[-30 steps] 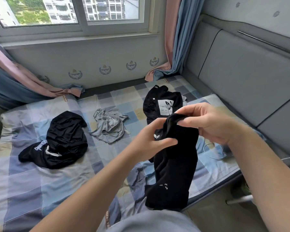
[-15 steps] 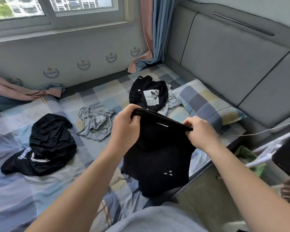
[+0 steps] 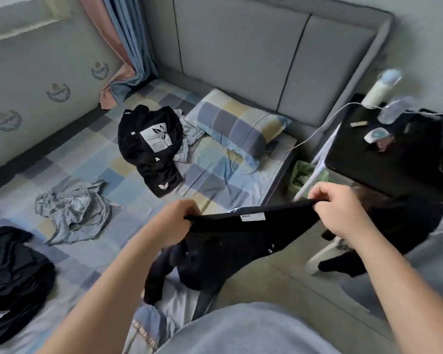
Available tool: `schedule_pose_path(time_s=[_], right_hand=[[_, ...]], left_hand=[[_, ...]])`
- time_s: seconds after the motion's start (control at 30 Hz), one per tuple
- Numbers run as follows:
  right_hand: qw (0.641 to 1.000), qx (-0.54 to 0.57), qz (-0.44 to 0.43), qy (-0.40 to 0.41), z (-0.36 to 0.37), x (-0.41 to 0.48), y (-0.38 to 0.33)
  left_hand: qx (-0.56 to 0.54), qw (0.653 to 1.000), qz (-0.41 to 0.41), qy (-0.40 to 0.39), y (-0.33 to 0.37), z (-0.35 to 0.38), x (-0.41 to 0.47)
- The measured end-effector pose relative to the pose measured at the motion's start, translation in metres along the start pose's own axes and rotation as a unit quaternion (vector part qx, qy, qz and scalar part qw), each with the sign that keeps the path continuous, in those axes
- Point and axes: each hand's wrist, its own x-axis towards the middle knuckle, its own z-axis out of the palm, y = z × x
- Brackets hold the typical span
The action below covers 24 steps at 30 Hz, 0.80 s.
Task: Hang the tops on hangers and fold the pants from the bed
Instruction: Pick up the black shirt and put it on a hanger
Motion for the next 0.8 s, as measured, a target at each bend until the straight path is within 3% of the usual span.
schedule_pose_path(time_s=[0.37,0.5,0.63,0.8], right_hand=[[0.979,0.128,0.111,0.112,-0.153,-0.154,0.152],[0.961,0.168,0.143,0.167,-0.212,-0.216,0.203],[0.938,0.203,0.156,0.232,-0.267,-0.271,0.248],[0.891,0.197,0.205,0.354,-0.327,-0.324,0.285]], left_hand=[[-0.158,0.975,0.095,-0.124,0.182,0.145,-0.001],[-0.183,0.964,0.115,-0.152,0.27,0.208,-0.028],[-0.206,0.94,0.146,-0.232,0.351,0.263,-0.052],[-0.201,0.914,0.188,-0.298,0.446,0.324,-0.069]])
